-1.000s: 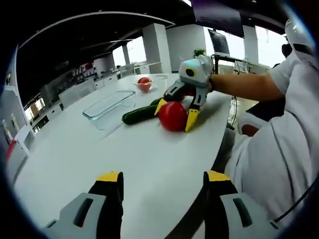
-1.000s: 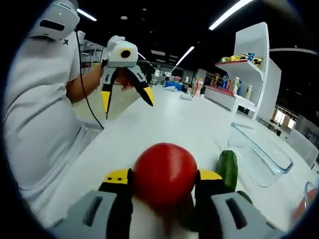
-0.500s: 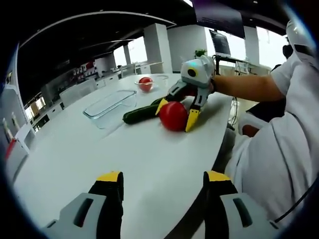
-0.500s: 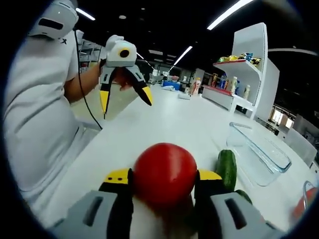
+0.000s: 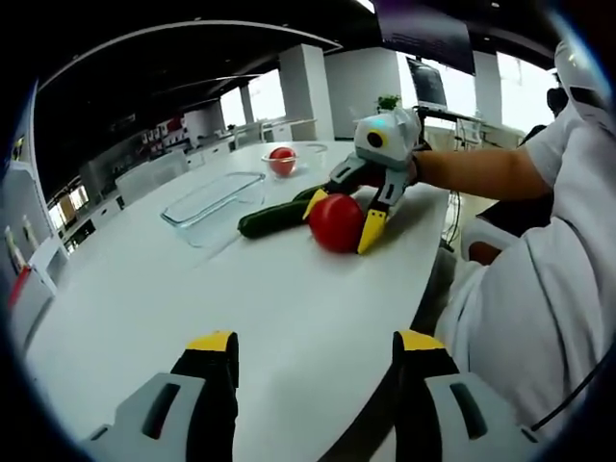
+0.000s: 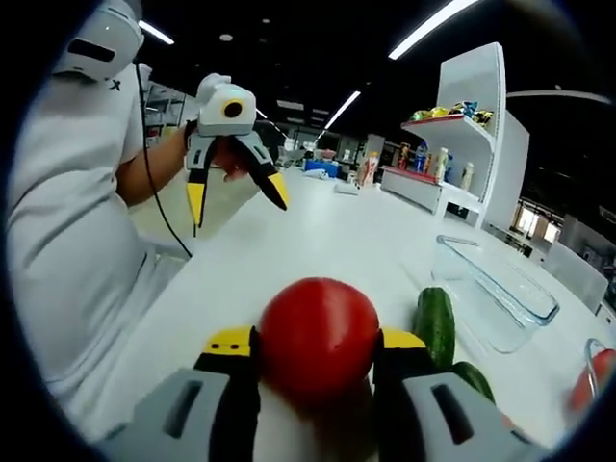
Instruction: Sort the scattered tomatoes and cucumbers on the table and place them into their respective storage containers
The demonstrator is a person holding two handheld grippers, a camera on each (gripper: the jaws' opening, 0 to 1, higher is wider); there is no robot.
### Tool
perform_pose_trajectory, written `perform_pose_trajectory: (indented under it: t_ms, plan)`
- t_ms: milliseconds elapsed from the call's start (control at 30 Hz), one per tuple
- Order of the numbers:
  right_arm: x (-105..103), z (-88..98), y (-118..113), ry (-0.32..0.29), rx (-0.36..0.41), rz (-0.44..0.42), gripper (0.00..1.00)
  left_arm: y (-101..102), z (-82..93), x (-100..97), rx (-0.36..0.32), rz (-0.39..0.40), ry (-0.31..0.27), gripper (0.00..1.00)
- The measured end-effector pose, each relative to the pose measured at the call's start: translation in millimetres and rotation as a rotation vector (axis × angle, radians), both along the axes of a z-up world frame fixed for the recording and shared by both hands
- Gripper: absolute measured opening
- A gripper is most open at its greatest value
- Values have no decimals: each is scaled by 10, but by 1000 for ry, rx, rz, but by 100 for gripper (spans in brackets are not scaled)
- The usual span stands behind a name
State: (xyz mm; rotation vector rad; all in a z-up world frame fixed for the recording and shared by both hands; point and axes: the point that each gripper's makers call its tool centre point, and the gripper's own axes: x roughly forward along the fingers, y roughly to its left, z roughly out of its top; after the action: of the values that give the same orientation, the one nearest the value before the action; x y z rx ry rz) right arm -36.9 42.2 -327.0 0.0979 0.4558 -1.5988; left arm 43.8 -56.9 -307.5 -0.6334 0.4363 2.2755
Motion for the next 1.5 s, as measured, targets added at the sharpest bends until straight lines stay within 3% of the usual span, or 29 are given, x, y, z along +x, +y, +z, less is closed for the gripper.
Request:
perform_pose_trajectory:
  t_ms: [200,500,833,1000,1133,1233,1500]
  plan:
    - [13,8,-5,-43,-19,-25,44,-3,3,-10,1,2,1,64]
    - [41,26,-25,-52,-31,-32,43,-15,-5,-3,0,3,-2,64]
    - [28,163,-26,-99,-76,-74,44,-20,-12,1,0,4,-4,64]
    - [119,325,-88,-79,-101,-57,44,-8,-15,-1,-4,-1,-6,64]
    - [54,407,-74,-75,-122,-78,44,17,17,3,0,-7,1,64]
    - [13,440,-37,-16,-113,-85,44,11,59,13,4,-12,10,64]
    - [-157,547,91,-19,-124,-135,43,6,19,1,-2,-7,2,64]
